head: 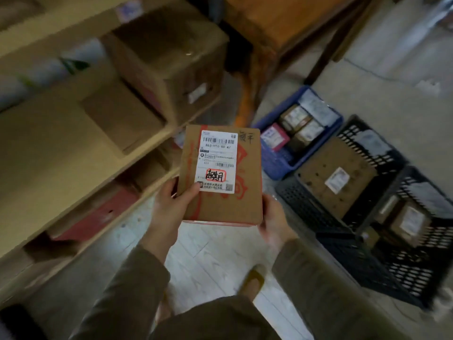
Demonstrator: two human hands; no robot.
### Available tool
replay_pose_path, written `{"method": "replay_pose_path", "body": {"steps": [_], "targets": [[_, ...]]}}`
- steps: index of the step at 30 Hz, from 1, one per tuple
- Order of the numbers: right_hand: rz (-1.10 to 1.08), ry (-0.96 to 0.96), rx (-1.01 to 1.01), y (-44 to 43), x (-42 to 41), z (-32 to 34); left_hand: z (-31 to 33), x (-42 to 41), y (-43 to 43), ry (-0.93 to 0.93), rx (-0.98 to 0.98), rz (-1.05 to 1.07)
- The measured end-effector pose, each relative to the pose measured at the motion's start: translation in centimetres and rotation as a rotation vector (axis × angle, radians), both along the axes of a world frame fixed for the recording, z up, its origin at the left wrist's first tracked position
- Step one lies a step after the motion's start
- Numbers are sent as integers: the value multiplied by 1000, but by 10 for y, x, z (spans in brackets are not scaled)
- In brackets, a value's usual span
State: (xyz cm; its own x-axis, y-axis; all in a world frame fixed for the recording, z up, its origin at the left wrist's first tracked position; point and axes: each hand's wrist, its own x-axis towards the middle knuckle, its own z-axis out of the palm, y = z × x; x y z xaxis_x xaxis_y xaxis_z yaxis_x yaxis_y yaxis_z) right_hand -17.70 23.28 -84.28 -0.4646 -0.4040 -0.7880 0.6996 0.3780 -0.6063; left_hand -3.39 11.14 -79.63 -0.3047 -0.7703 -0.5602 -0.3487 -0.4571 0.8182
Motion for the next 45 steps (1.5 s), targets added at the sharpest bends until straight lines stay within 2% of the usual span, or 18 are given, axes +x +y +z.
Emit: {"method": "replay_pose_path", "body": {"steps": [5, 10, 18, 25, 31, 35, 41, 45], "targets": [[-243, -83, -48, 88, -111, 3, -6, -135, 74, -13, 60, -116], [-404, -58, -40, 167, -189, -2, -6, -243, 134, 15, 123, -283], [-573, -28, 42, 257, -279, -21, -30, -364, 197, -4, 219, -478], [-836, -19, 50, 332, -337, -44, -55, -462, 273, -78, 226, -705], [-880, 9, 145, 425, -361, -66, -87, -513, 370, -166, 339, -886], [-829, -28, 182, 492, -376, -95, -120, -533, 435, -252, 351, -945], [-670, -113, 250, 567, -404, -177, -201, -549, 508, -433, 3, -1127], [-556, -141, 301, 579, -413, -238, -260, -559, 525, -593, -73, -1160]]}}
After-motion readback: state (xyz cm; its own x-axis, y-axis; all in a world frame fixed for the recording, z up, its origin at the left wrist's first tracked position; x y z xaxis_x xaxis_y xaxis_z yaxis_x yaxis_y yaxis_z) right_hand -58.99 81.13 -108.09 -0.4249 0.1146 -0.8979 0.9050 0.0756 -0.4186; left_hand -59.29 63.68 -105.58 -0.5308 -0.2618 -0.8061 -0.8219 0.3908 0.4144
